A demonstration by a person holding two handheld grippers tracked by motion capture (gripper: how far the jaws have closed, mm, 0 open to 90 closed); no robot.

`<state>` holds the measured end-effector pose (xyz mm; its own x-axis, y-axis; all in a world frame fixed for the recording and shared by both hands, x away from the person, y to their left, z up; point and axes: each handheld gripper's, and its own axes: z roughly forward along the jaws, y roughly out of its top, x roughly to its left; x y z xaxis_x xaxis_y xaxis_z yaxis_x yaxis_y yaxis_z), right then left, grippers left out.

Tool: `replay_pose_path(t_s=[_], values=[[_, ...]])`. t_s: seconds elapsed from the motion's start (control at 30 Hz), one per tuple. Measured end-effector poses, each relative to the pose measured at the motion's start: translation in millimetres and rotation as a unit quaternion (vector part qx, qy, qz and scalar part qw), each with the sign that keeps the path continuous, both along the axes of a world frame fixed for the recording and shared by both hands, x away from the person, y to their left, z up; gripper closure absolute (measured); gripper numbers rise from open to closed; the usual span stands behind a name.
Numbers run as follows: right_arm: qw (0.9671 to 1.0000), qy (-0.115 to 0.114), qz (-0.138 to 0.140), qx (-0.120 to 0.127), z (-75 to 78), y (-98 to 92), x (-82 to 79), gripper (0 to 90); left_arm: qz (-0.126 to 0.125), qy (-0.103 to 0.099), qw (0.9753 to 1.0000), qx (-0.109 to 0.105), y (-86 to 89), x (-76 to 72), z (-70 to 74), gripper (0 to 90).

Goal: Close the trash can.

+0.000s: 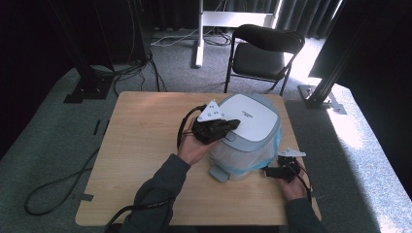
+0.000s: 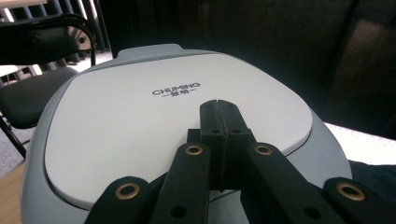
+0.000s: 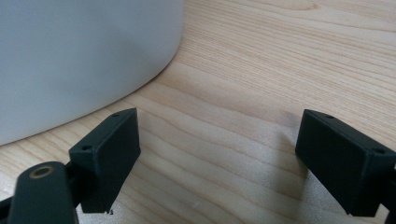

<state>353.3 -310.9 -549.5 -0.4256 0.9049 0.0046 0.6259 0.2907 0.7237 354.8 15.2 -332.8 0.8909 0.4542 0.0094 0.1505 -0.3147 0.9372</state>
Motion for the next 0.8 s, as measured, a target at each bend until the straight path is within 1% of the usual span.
replay_pose_path(t_s=[0.3,0.33,0.37,0.4,0.43,0.47,0.5,0.53,0.57,0.6,0.63,0.7,0.8], values=[[1.0000,0.000,0.000,0.000,0.0,0.1,-0.1,12.9,0.007,-0.010,0.9999,0.006,1.3,-9.7,-0.8,90.0],[1.0000,0.000,0.000,0.000,0.0,0.1,-0.1,12.9,0.011,-0.010,0.9998,0.016,-0.3,-10.2,-2.7,90.0],[1.0000,0.000,0.000,0.001,0.1,0.2,0.0,12.7,0.010,-0.003,0.9999,0.009,1.2,-9.5,-3.5,90.0],[1.0000,0.000,0.001,0.000,-0.1,0.3,-0.1,12.8,0.007,0.000,0.9999,0.008,2.1,-9.1,-3.1,90.0],[1.0000,0.000,0.000,0.000,0.0,0.4,-0.1,12.8,0.009,-0.006,0.9999,0.013,1.4,-10.3,-2.6,90.0],[1.0000,0.000,0.001,0.000,0.0,0.4,-0.1,12.8,0.010,-0.019,0.9995,0.021,0.4,-11.9,-2.1,90.0],[1.0000,0.000,0.001,0.000,0.0,0.4,-0.1,12.8,0.010,-0.019,0.9995,0.021,0.4,-11.9,-2.1,90.0],[1.0000,0.000,0.000,0.001,0.0,0.4,0.0,12.8,0.015,-0.026,0.9992,0.027,-0.2,-11.5,-0.3,90.0],[1.0000,0.000,0.000,0.001,0.0,0.4,0.0,12.8,0.013,-0.028,0.9993,0.022,1.1,-10.5,0.4,90.0],[1.0000,0.000,0.000,0.001,0.0,0.4,0.0,12.8,0.014,-0.029,0.9994,0.011,4.3,-9.0,2.0,89.6],[1.0000,0.000,0.001,0.001,0.1,0.4,0.0,12.8,0.020,-0.032,0.9993,0.006,7.0,-8.4,3.8,86.0],[1.0000,0.000,0.001,0.001,0.0,0.4,0.1,12.8,0.032,-0.034,0.9989,-0.005,14.5,-6.0,7.2,85.4],[1.0000,0.000,0.001,0.000,0.0,0.4,0.1,12.8,0.055,-0.037,0.9978,-0.008,26.3,-2.8,9.6,85.4]])
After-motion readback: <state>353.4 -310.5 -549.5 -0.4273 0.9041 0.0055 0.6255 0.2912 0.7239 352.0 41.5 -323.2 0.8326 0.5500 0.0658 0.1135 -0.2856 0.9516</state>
